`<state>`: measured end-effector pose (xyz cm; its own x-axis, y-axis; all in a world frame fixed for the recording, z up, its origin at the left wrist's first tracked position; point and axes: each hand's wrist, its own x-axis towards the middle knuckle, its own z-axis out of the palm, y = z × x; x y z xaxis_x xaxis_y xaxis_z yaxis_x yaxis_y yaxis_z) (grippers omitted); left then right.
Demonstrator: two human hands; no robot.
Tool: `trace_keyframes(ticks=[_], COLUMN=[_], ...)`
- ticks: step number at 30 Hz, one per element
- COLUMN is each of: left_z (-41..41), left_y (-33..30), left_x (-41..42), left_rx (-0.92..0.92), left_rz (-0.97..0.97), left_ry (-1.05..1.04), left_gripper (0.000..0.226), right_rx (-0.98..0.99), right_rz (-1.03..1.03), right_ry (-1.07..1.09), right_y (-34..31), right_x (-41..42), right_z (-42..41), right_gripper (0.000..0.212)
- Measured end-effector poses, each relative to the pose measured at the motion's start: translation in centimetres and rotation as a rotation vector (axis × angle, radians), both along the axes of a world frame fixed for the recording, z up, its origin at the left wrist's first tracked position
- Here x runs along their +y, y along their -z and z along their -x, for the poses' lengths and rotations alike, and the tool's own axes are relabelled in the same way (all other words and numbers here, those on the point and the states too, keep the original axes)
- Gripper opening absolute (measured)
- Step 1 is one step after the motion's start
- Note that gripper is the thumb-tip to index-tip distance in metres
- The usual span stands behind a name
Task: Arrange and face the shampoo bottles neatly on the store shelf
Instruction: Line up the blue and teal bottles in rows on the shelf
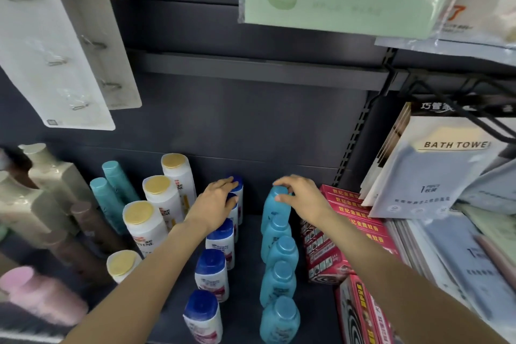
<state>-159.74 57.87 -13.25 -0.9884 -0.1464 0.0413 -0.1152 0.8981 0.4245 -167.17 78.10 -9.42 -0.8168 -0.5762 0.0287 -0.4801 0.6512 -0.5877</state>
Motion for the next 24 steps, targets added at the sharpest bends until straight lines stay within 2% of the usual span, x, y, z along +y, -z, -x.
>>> trace_keyframes(ticks=[6, 11, 14, 17, 20, 22, 24], left_z=[-0.1, -0.9, -1.7, -2.0, -2.2, -2.8, -3.4], left_y=[-1.0, -2.9, -4.0, -4.6, -4.8, -5.2, -5.4], left_x=[-0.7, -0.3, 0.0, 0.0, -0.1, 0.1, 0.2], left_rx=[0.008, 0.158, 0.191, 0.148, 0.067, -0.056, -0.152], left_rz=[-0.086, -0.237, -0.363, -0.493, -0.761, -1.016, -1.189], left_ry=[0.05, 0.108, 0.121, 0.106, 0.025, -0.02, -0.026], left_gripper=[0.047, 0.037, 0.036, 0.035, 0.014, 0.023, 0.035], right_rx=[0.087, 0.102, 0.006, -0.141, -0.247, -0.311, -0.364], right_rz=[0.197, 0.354, 0.539, 0.79, 0.961, 1.048, 1.119], right_ry=[0.06, 0.136, 0.229, 0.316, 0.348, 0.363, 0.374], right_y=[-3.3, -5.3, -6.7, -7.7, -7.8, -7.4, -6.8], right_x=[-1.2, -1.6, -1.1, -0.1, 1.0, 1.5, 1.6], right_z=[-1.3, -2.4, -3.3, -4.2, -4.8, -5.2, -5.7], right_gripper=[0.031, 0.03, 0.027, 0.023, 0.017, 0.016, 0.017])
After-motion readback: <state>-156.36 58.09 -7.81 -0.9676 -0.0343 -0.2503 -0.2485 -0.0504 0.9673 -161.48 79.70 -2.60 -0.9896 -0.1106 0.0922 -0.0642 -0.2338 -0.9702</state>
